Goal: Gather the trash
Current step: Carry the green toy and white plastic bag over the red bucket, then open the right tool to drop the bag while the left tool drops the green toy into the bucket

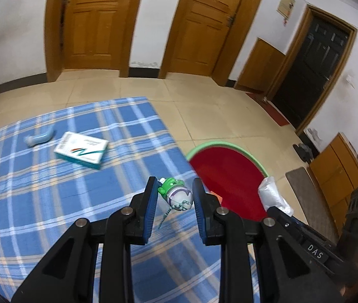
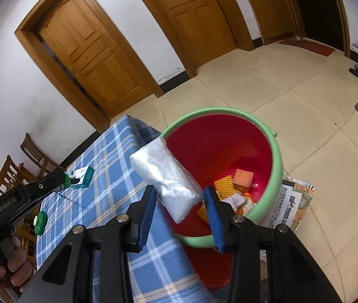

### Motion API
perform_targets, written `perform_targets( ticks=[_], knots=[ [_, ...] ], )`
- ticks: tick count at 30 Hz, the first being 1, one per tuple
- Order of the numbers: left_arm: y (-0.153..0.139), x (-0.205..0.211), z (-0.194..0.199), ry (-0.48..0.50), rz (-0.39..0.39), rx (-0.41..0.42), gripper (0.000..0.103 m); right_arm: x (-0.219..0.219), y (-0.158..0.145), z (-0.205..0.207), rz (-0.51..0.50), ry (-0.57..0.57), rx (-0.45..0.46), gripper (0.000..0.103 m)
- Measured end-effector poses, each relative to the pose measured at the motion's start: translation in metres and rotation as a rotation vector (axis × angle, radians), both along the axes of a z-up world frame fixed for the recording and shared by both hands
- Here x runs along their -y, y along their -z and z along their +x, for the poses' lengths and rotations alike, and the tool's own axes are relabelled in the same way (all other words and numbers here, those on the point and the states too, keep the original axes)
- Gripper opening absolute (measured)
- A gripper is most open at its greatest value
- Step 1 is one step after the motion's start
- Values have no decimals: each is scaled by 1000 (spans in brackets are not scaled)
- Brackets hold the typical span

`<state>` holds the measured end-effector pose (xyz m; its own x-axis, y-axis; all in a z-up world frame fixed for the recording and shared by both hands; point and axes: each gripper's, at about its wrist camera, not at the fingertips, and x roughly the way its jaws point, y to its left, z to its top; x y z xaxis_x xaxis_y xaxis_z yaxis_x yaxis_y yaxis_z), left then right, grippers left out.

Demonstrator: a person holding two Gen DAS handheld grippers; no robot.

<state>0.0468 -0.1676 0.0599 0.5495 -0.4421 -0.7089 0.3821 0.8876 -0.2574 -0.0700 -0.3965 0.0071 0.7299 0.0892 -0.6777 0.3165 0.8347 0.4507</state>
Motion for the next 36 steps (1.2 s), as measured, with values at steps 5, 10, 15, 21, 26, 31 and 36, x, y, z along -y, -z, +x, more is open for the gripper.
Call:
perform_targets(
  ticks=[5, 10, 15, 21, 26, 31, 36],
  knots=[
    [5, 31, 4, 51, 5, -18, 28, 17, 11, -3, 33, 27, -15, 43],
    [14, 58, 9, 89, 10, -37, 28, 29, 19, -7, 52, 50, -30, 43],
    [24, 79, 14, 128, 36, -50, 28, 36, 24, -9, 64, 66, -36, 43],
    [30, 92, 17, 142, 64, -28, 28, 40, 27, -8, 67, 75, -44, 43],
    [31, 97, 19, 142, 79, -31, 32, 40, 28, -7, 68, 76, -49, 43],
    [34, 92, 21, 119, 78, -48, 32, 40, 29, -7, 67, 77, -51, 43],
    [38, 78, 19, 92, 72, -77, 32, 40, 28, -7, 67, 78, -49, 43]
  ],
)
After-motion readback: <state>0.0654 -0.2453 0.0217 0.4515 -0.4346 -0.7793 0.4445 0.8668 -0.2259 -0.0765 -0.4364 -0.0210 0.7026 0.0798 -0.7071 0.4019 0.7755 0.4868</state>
